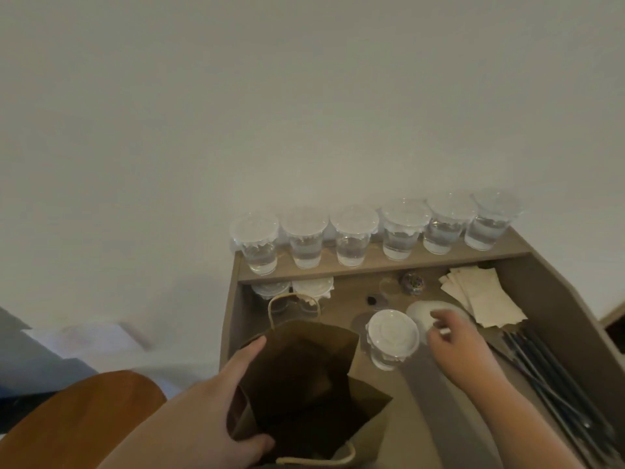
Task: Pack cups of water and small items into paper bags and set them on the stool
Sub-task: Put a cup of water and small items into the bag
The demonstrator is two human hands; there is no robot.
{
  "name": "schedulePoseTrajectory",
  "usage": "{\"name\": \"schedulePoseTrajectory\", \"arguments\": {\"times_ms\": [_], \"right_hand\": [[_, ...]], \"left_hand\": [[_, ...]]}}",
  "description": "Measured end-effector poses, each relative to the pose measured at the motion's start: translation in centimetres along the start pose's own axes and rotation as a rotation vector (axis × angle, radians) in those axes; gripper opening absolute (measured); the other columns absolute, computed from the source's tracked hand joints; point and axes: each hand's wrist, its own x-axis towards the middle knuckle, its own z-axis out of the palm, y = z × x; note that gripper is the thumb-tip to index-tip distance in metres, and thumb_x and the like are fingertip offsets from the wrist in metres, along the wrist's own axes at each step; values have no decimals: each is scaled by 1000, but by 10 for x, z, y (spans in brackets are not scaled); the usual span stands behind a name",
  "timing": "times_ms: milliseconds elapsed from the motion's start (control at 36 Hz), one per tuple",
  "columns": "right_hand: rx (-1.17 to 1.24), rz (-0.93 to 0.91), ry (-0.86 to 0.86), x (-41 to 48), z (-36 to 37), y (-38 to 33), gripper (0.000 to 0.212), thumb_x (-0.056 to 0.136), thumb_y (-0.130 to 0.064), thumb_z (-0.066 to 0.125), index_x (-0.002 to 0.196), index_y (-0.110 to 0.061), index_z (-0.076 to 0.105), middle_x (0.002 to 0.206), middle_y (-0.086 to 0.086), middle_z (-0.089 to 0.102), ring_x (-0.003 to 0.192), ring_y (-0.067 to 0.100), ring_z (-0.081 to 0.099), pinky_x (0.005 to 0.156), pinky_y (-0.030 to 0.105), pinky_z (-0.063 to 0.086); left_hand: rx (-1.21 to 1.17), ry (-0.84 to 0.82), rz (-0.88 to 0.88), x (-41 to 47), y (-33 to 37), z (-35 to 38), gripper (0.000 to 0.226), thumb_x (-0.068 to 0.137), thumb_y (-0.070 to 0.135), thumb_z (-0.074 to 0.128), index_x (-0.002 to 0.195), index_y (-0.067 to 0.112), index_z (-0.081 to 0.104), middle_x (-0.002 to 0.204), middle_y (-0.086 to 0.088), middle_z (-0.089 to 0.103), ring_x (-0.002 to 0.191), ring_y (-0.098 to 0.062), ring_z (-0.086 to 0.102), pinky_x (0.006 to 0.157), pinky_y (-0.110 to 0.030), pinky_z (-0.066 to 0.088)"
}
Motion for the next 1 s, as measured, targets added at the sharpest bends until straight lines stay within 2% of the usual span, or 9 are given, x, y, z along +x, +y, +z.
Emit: {"name": "schedulePoseTrajectory", "arguments": {"times_ms": [139,194,333,444,556,694,806,917,1000], "right_hand": [[-310,-100,-247,2,11,-66,98,83,-82,61,161,-32,30,160,8,39,143,34,47,115,48,44],[-424,-75,-292,4,22,-80,107,80,-86,57,164,-30,21,162,13,35,144,38,44,117,49,43],[-583,10,-349,12,42,-95,89,81,-67,46,157,-24,29,143,16,42,133,41,48,110,50,46],[-577,101,-413,20,45,-89,100,78,-63,62,161,-24,21,152,16,41,135,41,50,108,51,49],[-548,108,-414,17,42,-89,110,81,-58,76,165,-26,13,160,19,30,139,42,49,111,50,50],[-554,84,-410,12,29,-92,116,70,-67,79,162,-25,23,157,14,39,138,36,51,110,49,51],[-577,39,-372,4,-4,-113,106,69,-65,78,154,-28,28,150,13,41,122,33,60,102,46,55],[-603,-91,-312,-30,-61,-157,85,72,-59,72,143,-32,34,133,7,47,103,25,54,86,39,53],[-562,-204,-274,-65,-106,-194,86,71,-69,69,143,-50,27,133,-3,43,102,22,59,86,40,55]], "left_hand": [[34,0,-2,2,-2,2,111,80,69,75,146,71,-15,108,25,55,92,-13,68,96,-19,54],[44,8,8,3,-3,3,111,81,69,74,144,71,-17,110,31,51,93,-12,69,93,-15,54],[23,19,14,-1,-7,3,109,81,70,73,146,71,-15,109,29,54,92,-12,69,86,-15,56],[0,17,24,-2,-6,4,107,84,66,73,146,70,-14,88,19,61,79,-10,68,71,-13,53],[10,26,31,-3,-8,5,107,82,71,72,145,72,-15,92,19,63,85,-10,68,80,-15,55],[5,22,31,-3,-9,6,109,82,70,72,146,72,-17,110,26,60,92,-10,69,94,-20,56],[-3,27,34,-4,-11,6,107,82,70,72,146,72,-15,83,19,54,82,-12,65,91,-20,56],[6,37,38,-4,-11,6,108,82,73,70,146,70,-17,99,26,52,92,-11,66,98,-21,54],[-4,22,50,-5,-11,5,108,84,71,70,148,68,-17,103,24,53,92,-13,65,98,-21,53]]}}
